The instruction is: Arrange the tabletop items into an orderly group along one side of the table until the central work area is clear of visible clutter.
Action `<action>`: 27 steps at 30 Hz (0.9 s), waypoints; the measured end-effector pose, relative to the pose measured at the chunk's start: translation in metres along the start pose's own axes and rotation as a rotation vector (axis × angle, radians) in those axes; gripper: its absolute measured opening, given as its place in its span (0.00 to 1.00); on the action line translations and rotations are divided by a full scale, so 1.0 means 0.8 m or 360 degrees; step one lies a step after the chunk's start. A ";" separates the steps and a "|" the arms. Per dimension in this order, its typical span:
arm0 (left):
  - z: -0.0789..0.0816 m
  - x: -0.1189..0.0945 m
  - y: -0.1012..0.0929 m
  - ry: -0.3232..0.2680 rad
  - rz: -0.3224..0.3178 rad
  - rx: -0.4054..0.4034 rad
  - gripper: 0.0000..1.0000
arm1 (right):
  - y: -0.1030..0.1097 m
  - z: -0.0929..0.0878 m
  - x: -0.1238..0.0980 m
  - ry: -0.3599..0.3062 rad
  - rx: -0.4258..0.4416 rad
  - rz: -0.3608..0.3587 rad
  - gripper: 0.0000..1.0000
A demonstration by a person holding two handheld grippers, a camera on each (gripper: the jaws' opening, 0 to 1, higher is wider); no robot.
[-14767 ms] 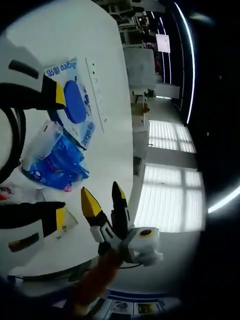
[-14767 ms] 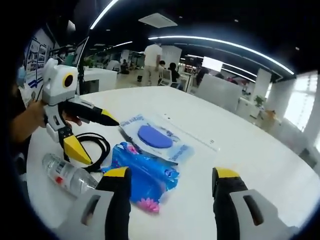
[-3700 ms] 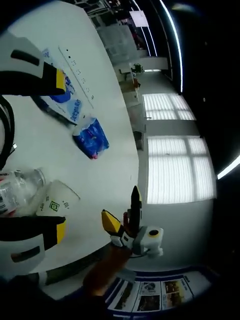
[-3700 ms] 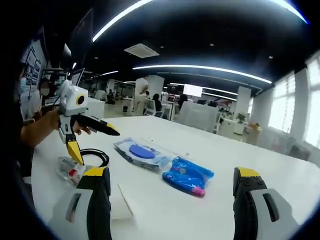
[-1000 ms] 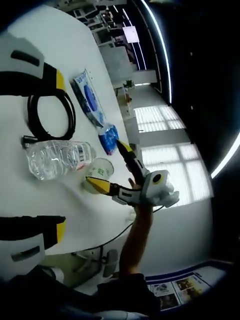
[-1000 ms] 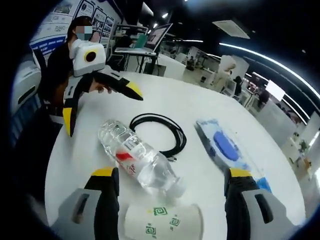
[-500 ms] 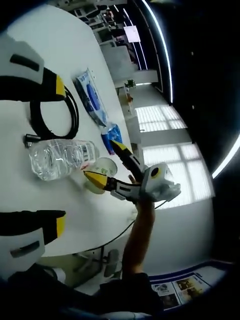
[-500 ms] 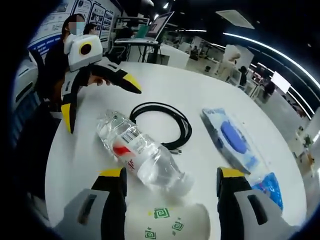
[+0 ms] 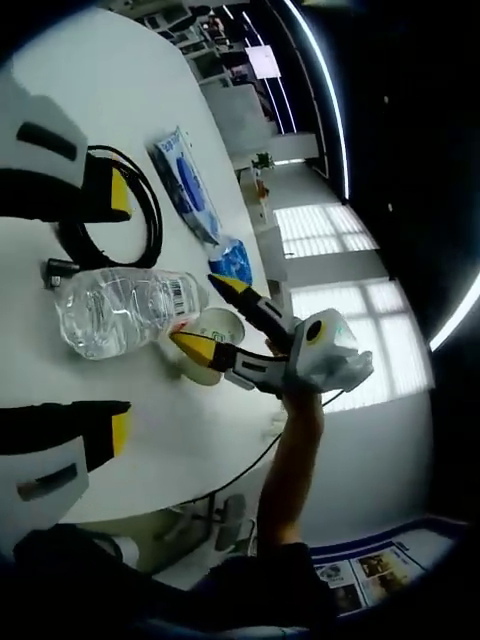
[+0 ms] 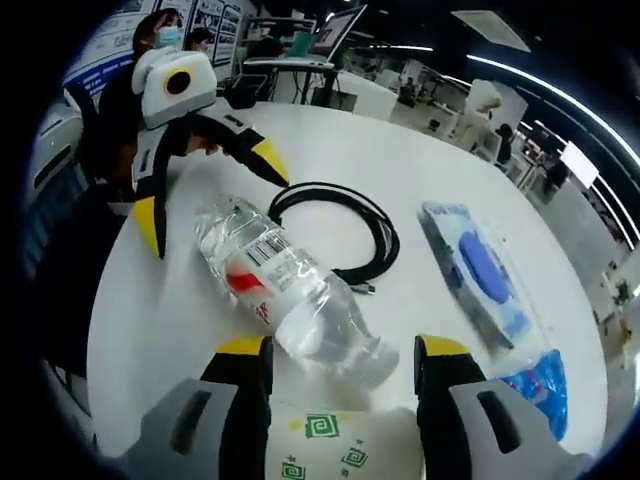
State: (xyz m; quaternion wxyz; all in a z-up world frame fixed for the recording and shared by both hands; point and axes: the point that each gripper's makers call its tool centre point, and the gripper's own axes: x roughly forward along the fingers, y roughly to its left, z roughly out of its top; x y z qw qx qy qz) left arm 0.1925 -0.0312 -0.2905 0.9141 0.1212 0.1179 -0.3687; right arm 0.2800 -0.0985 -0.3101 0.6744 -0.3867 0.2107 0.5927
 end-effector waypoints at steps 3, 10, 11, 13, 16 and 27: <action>-0.002 0.001 -0.001 0.0011 -0.0008 0.0007 0.64 | 0.001 0.001 0.001 -0.0001 0.0002 0.0015 0.52; -0.003 0.003 -0.004 0.0015 -0.0043 0.0018 0.53 | 0.000 -0.004 0.002 0.0048 -0.0018 0.0039 0.46; -0.005 0.004 -0.005 0.0019 -0.0049 0.0024 0.51 | 0.000 -0.005 0.003 0.0050 -0.0017 0.0041 0.46; -0.006 0.005 -0.007 0.0027 -0.0065 0.0031 0.48 | 0.000 -0.006 0.003 0.0060 -0.0007 0.0045 0.46; -0.007 0.006 -0.005 0.0031 -0.0073 0.0027 0.45 | -0.002 -0.008 0.004 0.0086 -0.0015 0.0052 0.45; -0.009 0.008 0.001 0.0050 -0.0048 0.0032 0.40 | -0.010 -0.015 0.005 0.0185 -0.0151 0.0039 0.35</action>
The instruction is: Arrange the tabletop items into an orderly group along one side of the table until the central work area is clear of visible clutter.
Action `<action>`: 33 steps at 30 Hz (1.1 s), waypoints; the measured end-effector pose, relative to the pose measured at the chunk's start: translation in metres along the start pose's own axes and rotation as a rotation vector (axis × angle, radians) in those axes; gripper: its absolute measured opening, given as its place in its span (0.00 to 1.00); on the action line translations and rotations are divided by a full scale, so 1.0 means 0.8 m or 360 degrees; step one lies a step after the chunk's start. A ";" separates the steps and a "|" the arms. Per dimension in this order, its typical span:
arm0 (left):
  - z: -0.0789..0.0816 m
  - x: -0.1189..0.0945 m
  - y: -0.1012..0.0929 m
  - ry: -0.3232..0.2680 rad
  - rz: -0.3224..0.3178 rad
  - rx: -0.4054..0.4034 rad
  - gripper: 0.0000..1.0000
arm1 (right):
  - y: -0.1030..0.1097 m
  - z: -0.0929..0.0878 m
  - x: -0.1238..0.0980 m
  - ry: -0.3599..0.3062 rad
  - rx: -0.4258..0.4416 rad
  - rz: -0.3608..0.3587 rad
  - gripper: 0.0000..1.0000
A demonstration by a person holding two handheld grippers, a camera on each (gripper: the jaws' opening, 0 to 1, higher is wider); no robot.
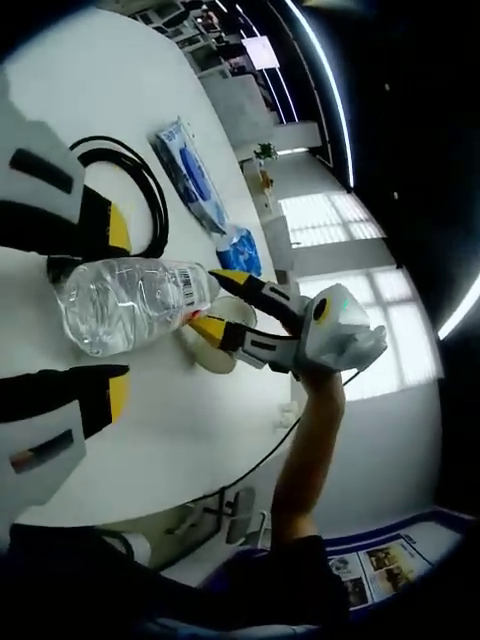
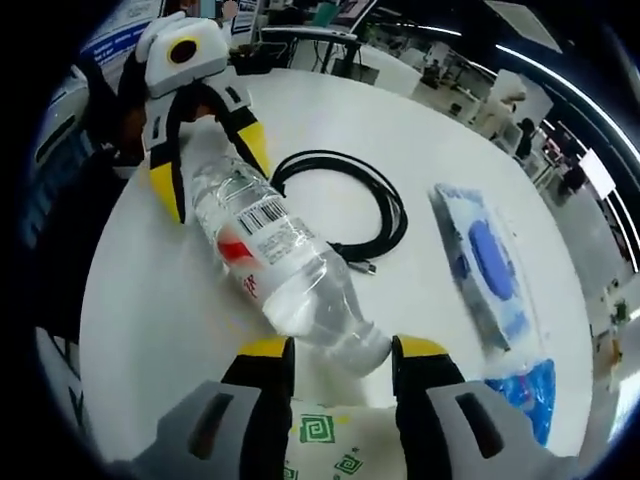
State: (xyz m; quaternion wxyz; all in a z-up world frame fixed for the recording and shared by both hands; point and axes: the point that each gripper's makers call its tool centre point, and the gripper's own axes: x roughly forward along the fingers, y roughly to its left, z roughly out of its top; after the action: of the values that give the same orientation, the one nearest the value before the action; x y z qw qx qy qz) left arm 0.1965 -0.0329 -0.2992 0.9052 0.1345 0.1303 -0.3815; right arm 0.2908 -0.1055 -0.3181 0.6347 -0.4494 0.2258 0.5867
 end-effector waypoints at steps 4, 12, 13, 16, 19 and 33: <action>0.000 0.000 0.003 0.0004 0.0019 0.0000 0.37 | -0.003 -0.003 -0.001 0.0029 -0.0062 -0.0032 0.29; 0.000 0.001 0.002 0.0015 0.0044 0.0021 0.37 | -0.004 -0.008 -0.006 0.0068 -0.0179 -0.0095 0.22; 0.000 0.001 0.002 0.0015 0.0046 0.0022 0.37 | -0.004 -0.008 -0.006 0.0067 -0.0177 -0.0101 0.22; 0.000 -0.001 0.000 0.0022 0.0046 0.0028 0.37 | -0.002 -0.006 -0.009 0.0058 -0.0179 -0.0125 0.22; -0.001 -0.002 0.000 0.0026 0.0052 0.0030 0.37 | -0.004 -0.001 -0.014 0.0044 -0.0203 -0.0161 0.21; -0.001 -0.007 -0.003 0.0026 0.0065 0.0044 0.37 | -0.001 0.014 -0.040 0.0016 -0.0270 -0.0257 0.21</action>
State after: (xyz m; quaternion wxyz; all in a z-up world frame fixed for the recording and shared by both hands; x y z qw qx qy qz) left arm 0.1909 -0.0303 -0.2987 0.9098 0.1526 0.1296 -0.3637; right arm 0.2818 -0.1137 -0.2862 0.6384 -0.5212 0.1415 0.5483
